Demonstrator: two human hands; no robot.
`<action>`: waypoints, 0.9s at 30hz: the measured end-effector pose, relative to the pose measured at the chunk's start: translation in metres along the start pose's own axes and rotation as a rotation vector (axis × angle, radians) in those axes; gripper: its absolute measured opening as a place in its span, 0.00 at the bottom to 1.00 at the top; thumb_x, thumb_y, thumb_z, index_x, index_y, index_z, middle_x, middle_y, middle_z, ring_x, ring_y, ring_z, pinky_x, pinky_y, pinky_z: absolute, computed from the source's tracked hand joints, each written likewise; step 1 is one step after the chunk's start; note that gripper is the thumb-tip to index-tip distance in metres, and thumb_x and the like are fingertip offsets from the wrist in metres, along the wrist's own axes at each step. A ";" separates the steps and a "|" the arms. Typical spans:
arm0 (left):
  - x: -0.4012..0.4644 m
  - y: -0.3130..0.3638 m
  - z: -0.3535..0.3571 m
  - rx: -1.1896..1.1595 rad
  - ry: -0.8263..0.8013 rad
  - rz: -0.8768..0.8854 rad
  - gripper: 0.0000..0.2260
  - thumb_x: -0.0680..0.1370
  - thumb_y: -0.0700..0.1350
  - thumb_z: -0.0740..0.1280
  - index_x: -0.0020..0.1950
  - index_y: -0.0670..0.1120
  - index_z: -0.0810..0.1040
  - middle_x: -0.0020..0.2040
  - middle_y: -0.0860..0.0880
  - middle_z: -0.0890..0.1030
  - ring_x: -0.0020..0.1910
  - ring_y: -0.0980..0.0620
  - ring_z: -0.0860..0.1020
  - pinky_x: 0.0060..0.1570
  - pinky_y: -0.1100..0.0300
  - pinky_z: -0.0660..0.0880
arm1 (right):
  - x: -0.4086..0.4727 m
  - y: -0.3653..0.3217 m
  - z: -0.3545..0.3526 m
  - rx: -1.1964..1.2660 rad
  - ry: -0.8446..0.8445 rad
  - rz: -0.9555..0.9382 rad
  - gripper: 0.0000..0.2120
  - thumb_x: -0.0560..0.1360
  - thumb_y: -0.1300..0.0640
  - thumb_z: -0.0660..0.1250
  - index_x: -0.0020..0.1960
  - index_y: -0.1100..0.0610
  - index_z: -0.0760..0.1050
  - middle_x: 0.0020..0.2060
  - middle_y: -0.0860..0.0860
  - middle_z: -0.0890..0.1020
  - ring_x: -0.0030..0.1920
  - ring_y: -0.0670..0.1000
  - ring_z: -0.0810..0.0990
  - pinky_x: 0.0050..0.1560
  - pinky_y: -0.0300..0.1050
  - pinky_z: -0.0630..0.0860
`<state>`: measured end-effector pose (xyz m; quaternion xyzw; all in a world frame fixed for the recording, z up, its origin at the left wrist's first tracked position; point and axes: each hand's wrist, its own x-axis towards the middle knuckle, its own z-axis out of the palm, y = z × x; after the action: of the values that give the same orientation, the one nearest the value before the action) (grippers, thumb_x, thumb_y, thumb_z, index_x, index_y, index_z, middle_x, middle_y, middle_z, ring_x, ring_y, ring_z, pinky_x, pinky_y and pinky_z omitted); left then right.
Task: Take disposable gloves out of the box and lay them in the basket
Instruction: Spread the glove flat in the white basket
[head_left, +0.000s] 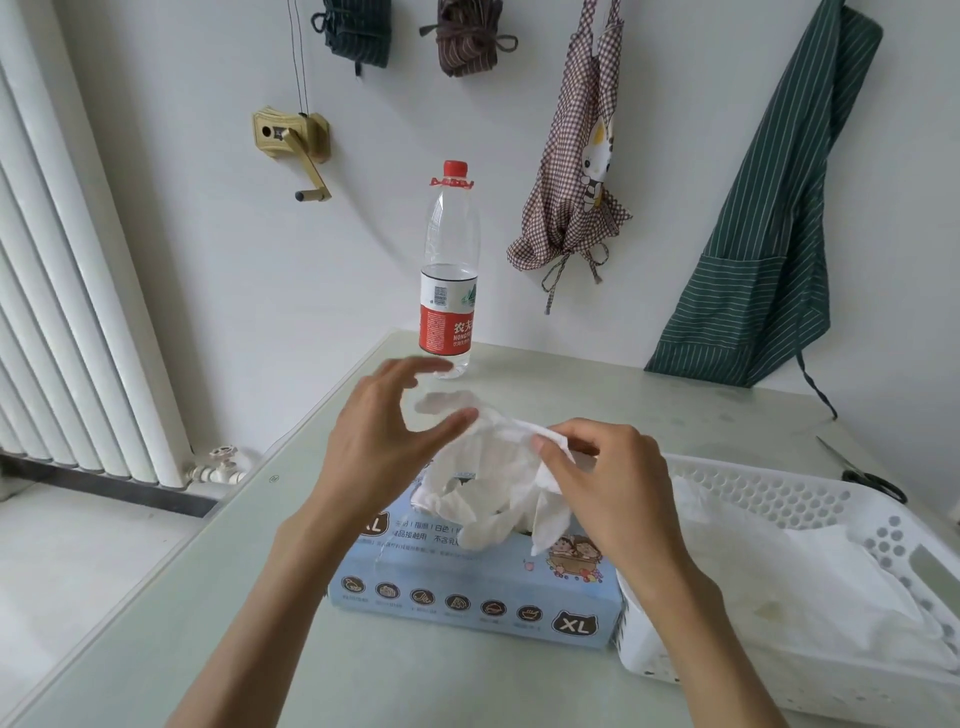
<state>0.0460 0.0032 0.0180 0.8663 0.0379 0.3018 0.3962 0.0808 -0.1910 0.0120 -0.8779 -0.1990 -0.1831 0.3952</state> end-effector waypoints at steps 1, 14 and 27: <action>-0.001 0.004 -0.001 -0.007 0.025 -0.011 0.22 0.66 0.62 0.72 0.56 0.59 0.72 0.55 0.63 0.75 0.55 0.59 0.73 0.52 0.58 0.71 | 0.001 0.002 -0.001 0.042 -0.003 0.035 0.07 0.74 0.48 0.70 0.42 0.51 0.82 0.34 0.43 0.83 0.37 0.42 0.80 0.38 0.43 0.76; -0.013 -0.014 0.035 0.479 -0.264 -0.131 0.52 0.67 0.64 0.71 0.78 0.50 0.41 0.77 0.50 0.45 0.76 0.48 0.45 0.73 0.52 0.50 | 0.013 0.015 -0.022 0.442 0.029 0.323 0.08 0.77 0.53 0.65 0.43 0.56 0.77 0.36 0.52 0.81 0.36 0.48 0.76 0.37 0.42 0.70; -0.001 -0.018 0.013 0.246 -0.353 -0.254 0.48 0.63 0.56 0.79 0.76 0.55 0.56 0.77 0.53 0.52 0.75 0.51 0.48 0.72 0.47 0.53 | 0.018 0.017 -0.047 0.529 0.157 0.195 0.05 0.79 0.55 0.64 0.46 0.54 0.77 0.37 0.48 0.80 0.34 0.39 0.76 0.35 0.30 0.71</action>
<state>0.0560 0.0065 -0.0017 0.9356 0.1130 0.0868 0.3231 0.0963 -0.2337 0.0392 -0.7424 -0.1231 -0.1534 0.6404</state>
